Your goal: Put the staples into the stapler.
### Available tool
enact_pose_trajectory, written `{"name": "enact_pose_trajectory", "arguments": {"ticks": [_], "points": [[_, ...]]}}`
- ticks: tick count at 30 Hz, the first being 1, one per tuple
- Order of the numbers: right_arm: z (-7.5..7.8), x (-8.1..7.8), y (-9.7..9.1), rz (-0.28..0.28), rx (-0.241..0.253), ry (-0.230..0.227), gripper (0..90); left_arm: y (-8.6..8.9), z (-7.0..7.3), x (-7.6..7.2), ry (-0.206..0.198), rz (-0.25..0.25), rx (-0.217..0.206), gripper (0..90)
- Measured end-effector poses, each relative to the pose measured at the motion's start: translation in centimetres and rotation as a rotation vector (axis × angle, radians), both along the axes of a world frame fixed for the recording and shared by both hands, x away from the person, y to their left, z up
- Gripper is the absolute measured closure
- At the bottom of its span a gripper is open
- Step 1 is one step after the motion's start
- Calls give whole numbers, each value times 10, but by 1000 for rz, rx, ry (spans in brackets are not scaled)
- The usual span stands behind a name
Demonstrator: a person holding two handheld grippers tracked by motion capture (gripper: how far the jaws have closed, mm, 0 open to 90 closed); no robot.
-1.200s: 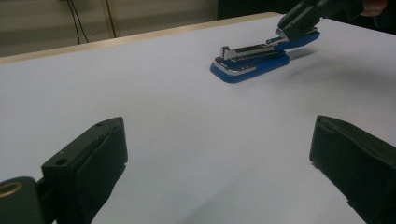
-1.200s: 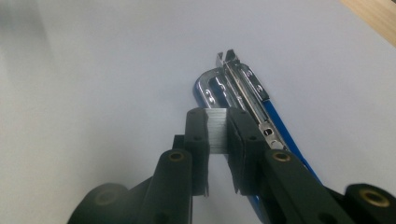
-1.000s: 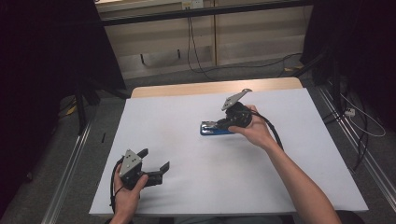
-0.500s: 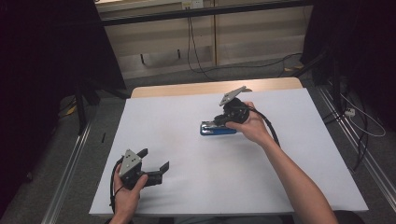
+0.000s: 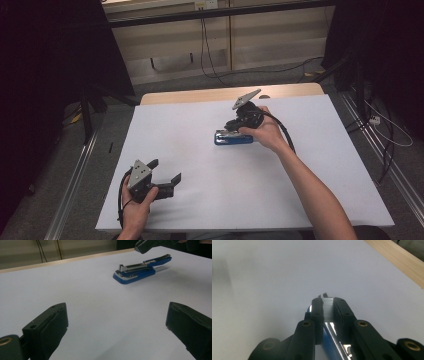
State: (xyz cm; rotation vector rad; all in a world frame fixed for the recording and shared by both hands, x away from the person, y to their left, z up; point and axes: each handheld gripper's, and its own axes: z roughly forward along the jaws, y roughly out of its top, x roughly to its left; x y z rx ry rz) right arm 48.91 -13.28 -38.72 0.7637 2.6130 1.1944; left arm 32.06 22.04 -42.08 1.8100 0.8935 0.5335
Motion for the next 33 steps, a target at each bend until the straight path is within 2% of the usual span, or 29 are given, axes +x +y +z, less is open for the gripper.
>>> {"name": "enact_pose_trajectory", "arguments": {"ticks": [3, 10, 19, 33], "points": [[1, 1, 1, -2, 22, -5, 793, 0, 0, 0, -2, 0, -2, 42], [-1, 5, -2, -11, 33, 4, 793, 0, 0, 0, 1, 0, 0, 42], [-3, 11, 2, 16, 17, -4, 794, 0, 0, 0, 3, -1, 4, 43], [-6, 18, 5, 28, 10, -3, 794, 1, 0, 0, 4, -1, 1, 42]]}}
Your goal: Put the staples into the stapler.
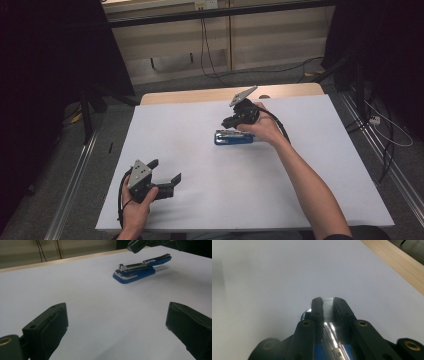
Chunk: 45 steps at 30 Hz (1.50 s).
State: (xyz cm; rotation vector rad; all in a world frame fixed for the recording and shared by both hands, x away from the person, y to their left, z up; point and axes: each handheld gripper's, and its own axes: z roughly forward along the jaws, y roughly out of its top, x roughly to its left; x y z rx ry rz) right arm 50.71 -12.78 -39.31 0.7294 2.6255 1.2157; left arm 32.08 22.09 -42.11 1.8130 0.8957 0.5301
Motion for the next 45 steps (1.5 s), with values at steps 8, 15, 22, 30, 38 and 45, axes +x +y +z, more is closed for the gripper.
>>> {"name": "enact_pose_trajectory", "arguments": {"ticks": [8, 15, 22, 30, 38, 45], "points": [[-4, 4, 1, 16, -9, -4, 793, 0, 0, 0, 0, -1, 0, 42], [-5, 5, 8, 75, -45, -30, 794, 0, 0, 0, 0, -4, 7, 42], [-5, 8, 12, 113, -67, -43, 794, 1, 0, 1, 2, -3, 1, 42], [-9, 11, 10, 158, -96, -44, 794, 1, 0, 1, 1, -5, 6, 42], [-12, 13, 7, 194, -121, -59, 794, 1, 0, 1, 2, 0, 6, 42], [-16, 14, 8, 225, -122, -49, 794, 1, 0, 1, 2, -1, 3, 42]]}}
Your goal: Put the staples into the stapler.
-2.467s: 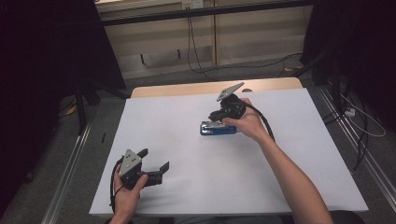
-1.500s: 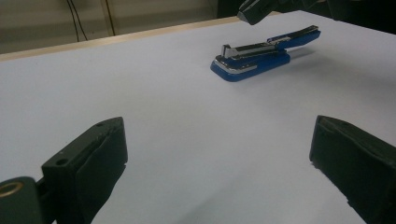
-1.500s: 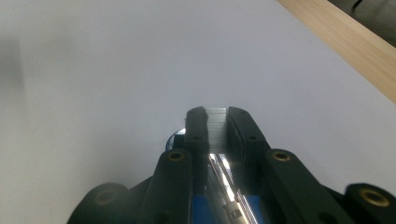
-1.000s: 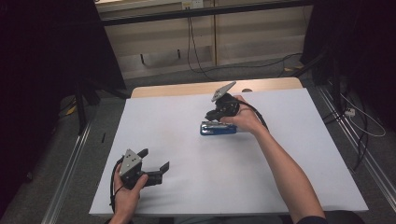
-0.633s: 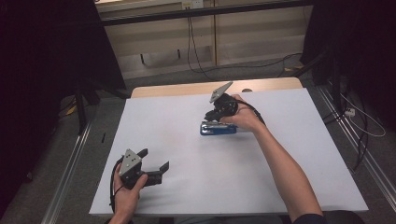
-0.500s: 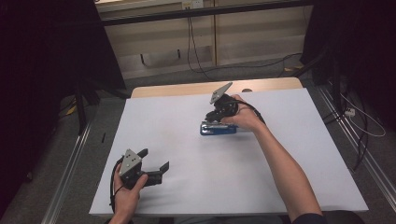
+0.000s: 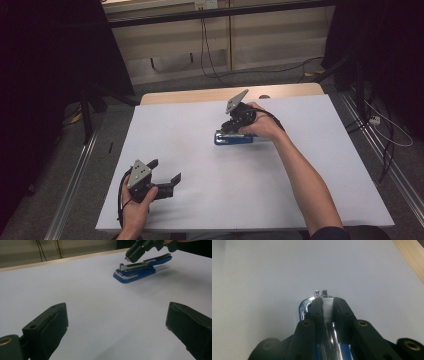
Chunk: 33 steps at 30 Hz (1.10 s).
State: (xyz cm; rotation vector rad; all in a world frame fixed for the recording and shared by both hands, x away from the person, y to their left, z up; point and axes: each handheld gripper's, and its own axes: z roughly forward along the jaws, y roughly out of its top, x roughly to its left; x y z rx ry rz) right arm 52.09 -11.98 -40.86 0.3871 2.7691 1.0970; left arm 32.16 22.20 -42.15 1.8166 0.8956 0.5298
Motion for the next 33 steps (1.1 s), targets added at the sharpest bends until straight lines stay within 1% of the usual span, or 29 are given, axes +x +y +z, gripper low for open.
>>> {"name": "enact_pose_trajectory", "arguments": {"ticks": [2, 5, 9, 15, 21, 29, 30, 33], "points": [[-1, 0, 1, 7, -4, 5, 794, 0, 0, 0, 2, 0, 3, 42], [-1, 1, 2, 15, -3, 3, 794, 0, 0, 0, 1, 4, -7, 42], [-1, 2, 3, 22, -8, 9, 794, 0, 0, 0, 0, 6, -9, 42], [-3, 3, 6, 43, -17, 8, 794, 0, 0, 0, 0, 2, -1, 42], [-5, 4, 5, 40, -18, 14, 794, 0, 0, 0, 1, 0, 2, 42], [-7, 5, 6, 51, -26, 17, 794, 0, 0, 0, 1, 0, 1, 42], [-8, 5, 6, 51, -27, 17, 794, 0, 0, 0, 1, 4, -7, 42], [-8, 5, 5, 51, -25, 20, 794, 0, 0, 0, 0, 5, -9, 42]]}}
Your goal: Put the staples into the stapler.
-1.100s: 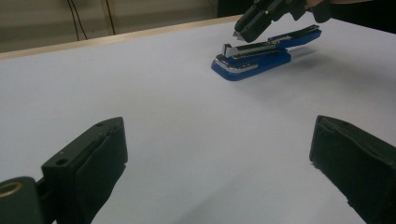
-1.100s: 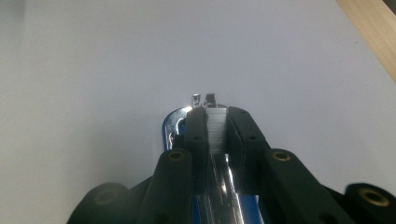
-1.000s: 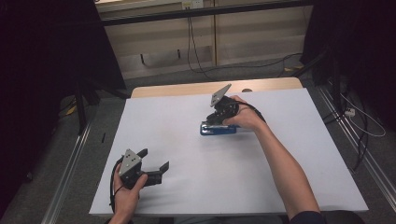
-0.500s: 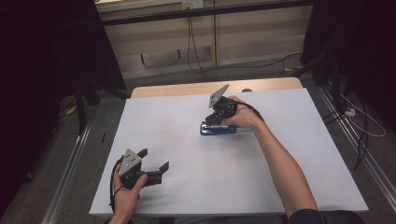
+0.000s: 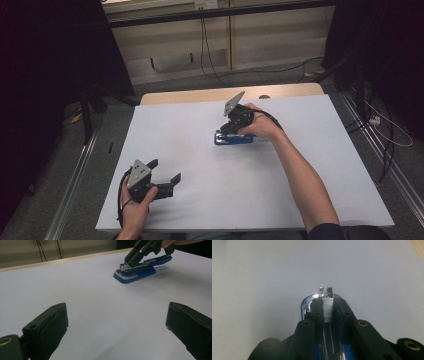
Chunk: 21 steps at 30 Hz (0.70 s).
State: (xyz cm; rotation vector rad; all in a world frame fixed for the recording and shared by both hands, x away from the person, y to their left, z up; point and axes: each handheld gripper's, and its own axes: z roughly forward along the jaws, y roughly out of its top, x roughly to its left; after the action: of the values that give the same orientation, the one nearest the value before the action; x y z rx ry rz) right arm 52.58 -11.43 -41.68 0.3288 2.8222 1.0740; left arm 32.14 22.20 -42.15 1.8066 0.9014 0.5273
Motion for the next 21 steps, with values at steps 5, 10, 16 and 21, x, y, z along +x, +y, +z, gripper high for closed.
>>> {"name": "enact_pose_trajectory", "arguments": {"ticks": [5, 10, 16, 21], "points": [[0, 0, 1, 5, -7, -8, 794, 0, 0, 1, 2, -8, 12, 43], [1, 0, 3, 6, -8, -7, 794, 0, 0, 0, 1, -7, 12, 42], [0, 1, 3, 3, -3, -1, 793, 0, 0, 1, 1, -11, 15, 42], [0, 1, 4, 1, 0, 2, 792, -1, -1, 1, 4, -10, 10, 42]]}}
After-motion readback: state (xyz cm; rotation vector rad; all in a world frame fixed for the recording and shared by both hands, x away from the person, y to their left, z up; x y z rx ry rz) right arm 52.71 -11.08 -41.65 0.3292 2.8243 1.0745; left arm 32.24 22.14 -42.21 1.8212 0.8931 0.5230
